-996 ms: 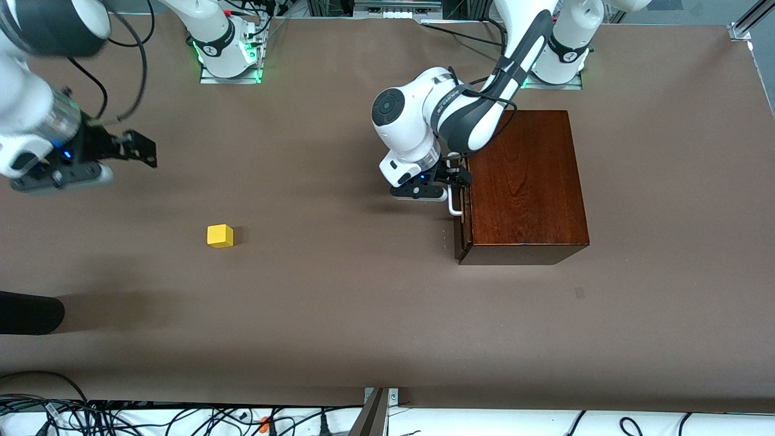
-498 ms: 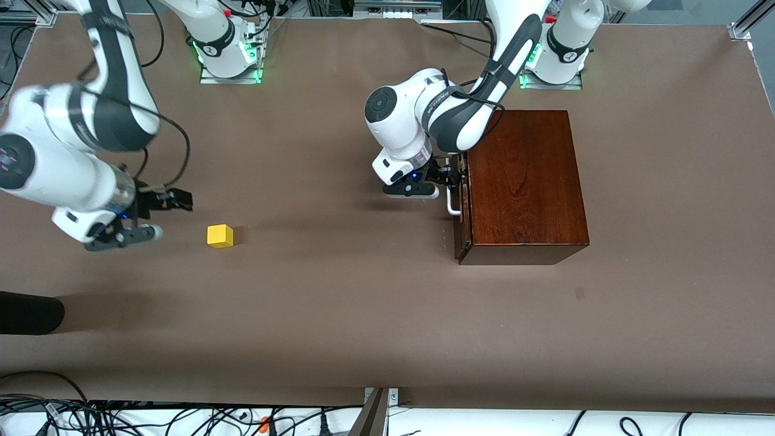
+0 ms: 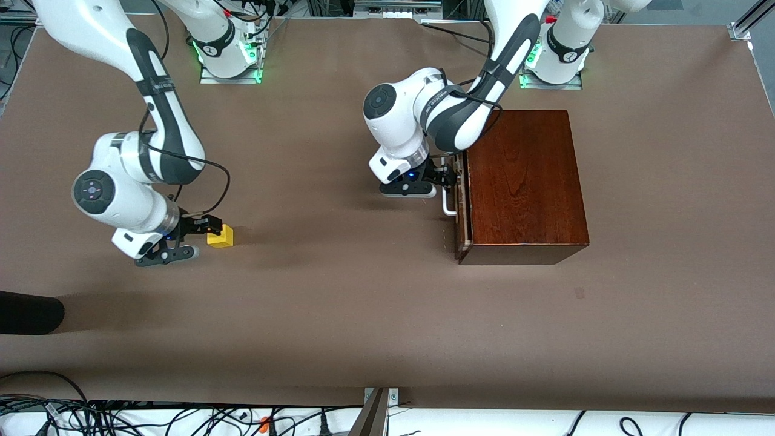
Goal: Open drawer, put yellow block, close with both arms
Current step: 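Pull the drawer open with the left gripper while the right gripper grasps the cube, then pull the drawer further open with the left gripper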
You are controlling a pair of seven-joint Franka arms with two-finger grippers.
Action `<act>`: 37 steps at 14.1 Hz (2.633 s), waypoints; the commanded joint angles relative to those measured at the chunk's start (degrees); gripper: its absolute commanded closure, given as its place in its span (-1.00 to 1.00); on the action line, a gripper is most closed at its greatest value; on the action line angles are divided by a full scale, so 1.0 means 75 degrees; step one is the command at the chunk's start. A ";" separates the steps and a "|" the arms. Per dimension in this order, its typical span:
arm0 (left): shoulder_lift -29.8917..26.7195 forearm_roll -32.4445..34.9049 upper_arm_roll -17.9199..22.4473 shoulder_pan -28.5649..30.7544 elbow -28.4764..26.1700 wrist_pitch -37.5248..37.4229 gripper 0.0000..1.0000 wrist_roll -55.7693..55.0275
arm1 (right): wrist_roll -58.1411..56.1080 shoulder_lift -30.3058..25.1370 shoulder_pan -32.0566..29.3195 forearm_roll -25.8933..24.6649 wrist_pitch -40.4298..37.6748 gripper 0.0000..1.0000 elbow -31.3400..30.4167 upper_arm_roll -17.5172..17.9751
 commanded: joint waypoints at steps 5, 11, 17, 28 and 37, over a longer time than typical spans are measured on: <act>0.0765 -0.0630 -0.0071 -0.0215 0.0603 0.1204 -1.00 -0.0253 | -0.0065 0.0390 -0.0010 0.0303 0.1453 -1.00 -0.0781 0.0221; 0.0848 -0.0690 -0.0083 -0.0226 0.0909 0.1215 -1.00 -0.0195 | -0.0159 0.0484 -0.0010 0.0291 0.1572 -0.59 -0.0816 0.0244; 0.1059 -0.1007 -0.0083 -0.0309 0.1389 0.1215 -1.00 -0.0148 | -0.0194 0.0484 -0.0010 0.0291 0.1525 0.51 -0.0781 0.0245; 0.1059 -0.1335 -0.0083 -0.0332 0.1541 0.1215 -1.00 -0.0148 | -0.0370 0.0473 -0.0010 0.0279 0.1514 0.61 -0.0711 0.0256; 0.0896 -0.1183 -0.0071 -0.0320 0.1612 0.0843 -1.00 -0.0148 | -0.0358 0.0473 -0.0010 0.0279 0.1514 0.61 -0.0722 0.0256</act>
